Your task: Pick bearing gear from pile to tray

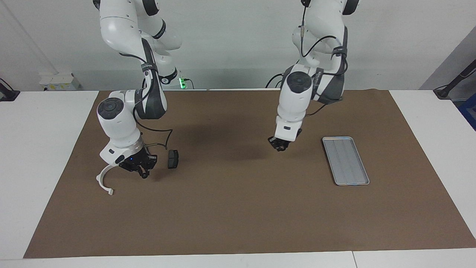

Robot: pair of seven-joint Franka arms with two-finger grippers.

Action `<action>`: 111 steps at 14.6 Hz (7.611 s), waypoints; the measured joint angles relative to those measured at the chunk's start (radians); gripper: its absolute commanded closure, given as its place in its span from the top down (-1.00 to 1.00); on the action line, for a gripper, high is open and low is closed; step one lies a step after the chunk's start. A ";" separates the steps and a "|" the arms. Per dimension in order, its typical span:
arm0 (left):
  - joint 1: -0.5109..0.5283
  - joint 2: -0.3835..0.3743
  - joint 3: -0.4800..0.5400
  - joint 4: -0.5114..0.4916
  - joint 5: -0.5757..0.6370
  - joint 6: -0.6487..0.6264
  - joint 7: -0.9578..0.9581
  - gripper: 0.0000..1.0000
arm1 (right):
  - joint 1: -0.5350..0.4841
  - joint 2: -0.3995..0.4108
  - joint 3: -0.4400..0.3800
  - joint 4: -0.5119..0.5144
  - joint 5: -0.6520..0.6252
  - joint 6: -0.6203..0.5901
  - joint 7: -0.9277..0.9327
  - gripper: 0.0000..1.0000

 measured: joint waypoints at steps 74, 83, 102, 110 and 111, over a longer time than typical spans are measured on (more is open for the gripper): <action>-0.214 0.450 0.016 0.396 -0.061 0.039 -0.260 0.67 | 0.012 -0.297 0.009 0.260 0.088 -0.641 0.105 1.00; -0.252 0.440 0.016 0.345 -0.081 0.070 -0.298 0.51 | 0.008 -0.307 0.005 0.278 0.085 -0.755 0.105 1.00; -0.214 0.317 0.048 0.262 -0.088 0.041 -0.266 -1.00 | -0.044 -0.344 -0.003 0.209 0.082 -0.744 0.076 1.00; 0.209 0.049 0.060 0.011 -0.089 0.026 0.356 -1.00 | -0.046 -0.349 -0.008 0.193 0.073 -0.739 0.076 1.00; 0.254 0.049 0.059 -0.003 -0.089 0.047 0.422 -1.00 | -0.046 -0.350 -0.008 0.191 0.057 -0.738 0.076 1.00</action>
